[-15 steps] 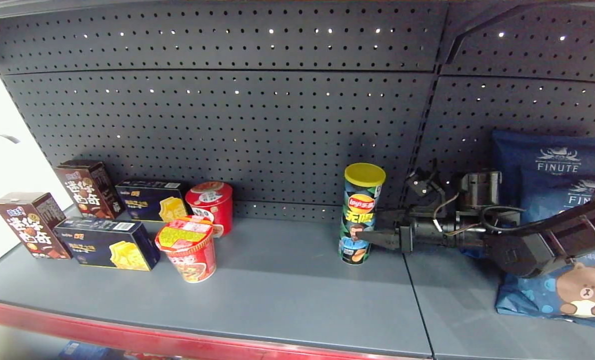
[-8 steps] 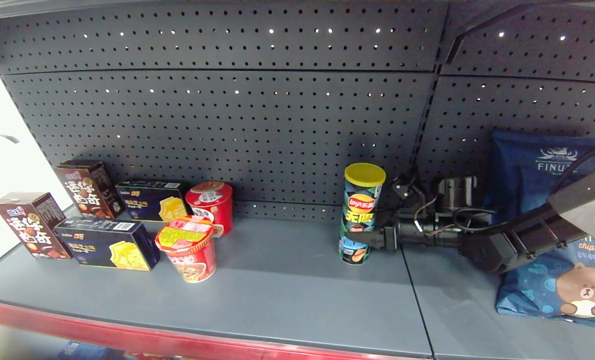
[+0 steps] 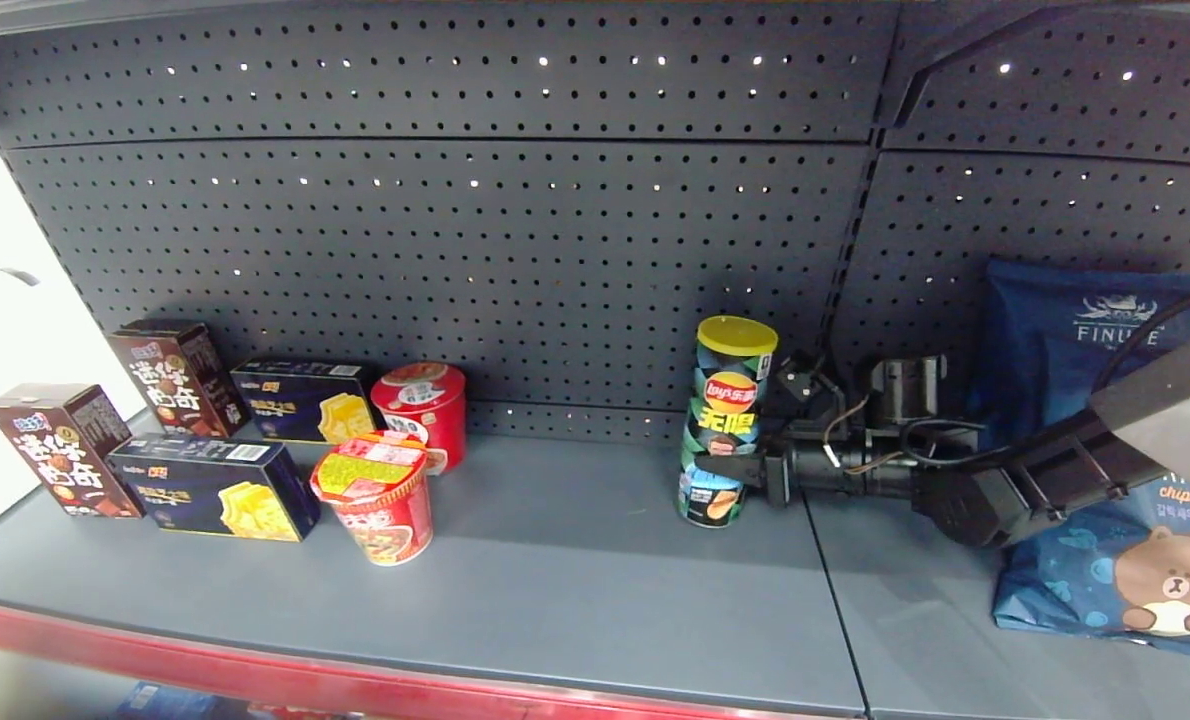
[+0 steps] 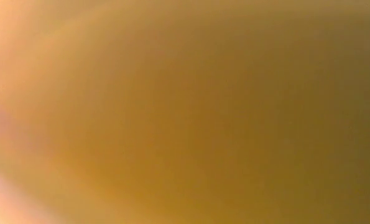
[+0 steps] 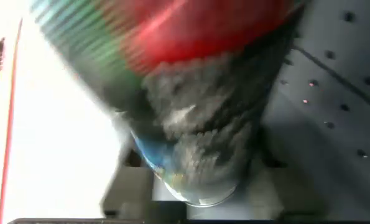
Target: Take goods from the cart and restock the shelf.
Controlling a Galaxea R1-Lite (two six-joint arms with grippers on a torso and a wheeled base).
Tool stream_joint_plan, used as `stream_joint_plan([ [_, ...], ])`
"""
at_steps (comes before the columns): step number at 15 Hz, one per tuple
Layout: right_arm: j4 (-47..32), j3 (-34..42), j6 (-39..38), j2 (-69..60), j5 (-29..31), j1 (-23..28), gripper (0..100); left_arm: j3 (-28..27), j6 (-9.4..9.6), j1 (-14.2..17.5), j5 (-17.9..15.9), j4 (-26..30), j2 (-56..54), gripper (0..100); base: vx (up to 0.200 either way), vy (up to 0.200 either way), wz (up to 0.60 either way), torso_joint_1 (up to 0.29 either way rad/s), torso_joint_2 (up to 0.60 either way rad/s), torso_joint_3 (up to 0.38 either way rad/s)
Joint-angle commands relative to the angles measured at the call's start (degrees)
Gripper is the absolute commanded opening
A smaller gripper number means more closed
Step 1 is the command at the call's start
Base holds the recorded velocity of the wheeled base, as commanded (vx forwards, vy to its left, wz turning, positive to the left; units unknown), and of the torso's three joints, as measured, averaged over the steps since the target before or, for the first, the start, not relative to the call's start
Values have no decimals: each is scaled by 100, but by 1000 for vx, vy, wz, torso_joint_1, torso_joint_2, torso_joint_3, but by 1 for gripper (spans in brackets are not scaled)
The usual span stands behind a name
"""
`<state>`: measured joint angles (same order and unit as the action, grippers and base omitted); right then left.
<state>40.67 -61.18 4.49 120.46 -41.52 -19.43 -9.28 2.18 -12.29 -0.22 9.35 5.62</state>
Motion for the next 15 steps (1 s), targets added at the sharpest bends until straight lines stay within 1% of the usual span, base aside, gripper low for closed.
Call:
stream_joint_plan([
  [1, 11, 696, 8, -857, 4, -122, 0, 58, -78, -2, -4, -65, 9, 0, 0, 0, 0, 0, 0, 0],
  [3, 222, 1495, 52, -1551, -31, -140, 0, 40, -113, -2, 13, -162, 9, 0, 0, 0, 0, 0, 0, 0],
  [4, 530, 1988, 52, -1859, -40, -140, 0, 40, -139, -2, 13, -197, 9, 0, 0, 0, 0, 0, 0, 0],
  [6, 1092, 2787, 17, -2211, -5, -263, 0, 31, -130, -2, 4, -197, 9, 0, 0, 0, 0, 0, 0, 0],
  [7, 1259, 3042, 26, -2281, 12, -298, 0, 14, -122, -2, 4, -197, 9, 0, 0, 0, 0, 0, 0, 0],
  [8, 1637, 3561, 17, -2369, 30, -360, 0, -22, -113, -2, -4, -197, 9, 0, 0, 0, 0, 0, 0, 0],
  [9, 1954, 3895, 17, -2395, 39, -421, 0, -30, -104, -2, -4, -197, 9, 0, 0, 0, 0, 0, 0, 0],
  [11, 2323, 4211, 17, -2386, 48, -491, 0, -13, -104, -2, -4, -188, 9, 0, 0, 0, 0, 0, 0, 0],
  [15, 2358, 4255, 61, -2237, 48, -535, 0, -30, -104, -2, 4, -197, 9, 0, 0, 0, 0, 0, 0, 0],
])
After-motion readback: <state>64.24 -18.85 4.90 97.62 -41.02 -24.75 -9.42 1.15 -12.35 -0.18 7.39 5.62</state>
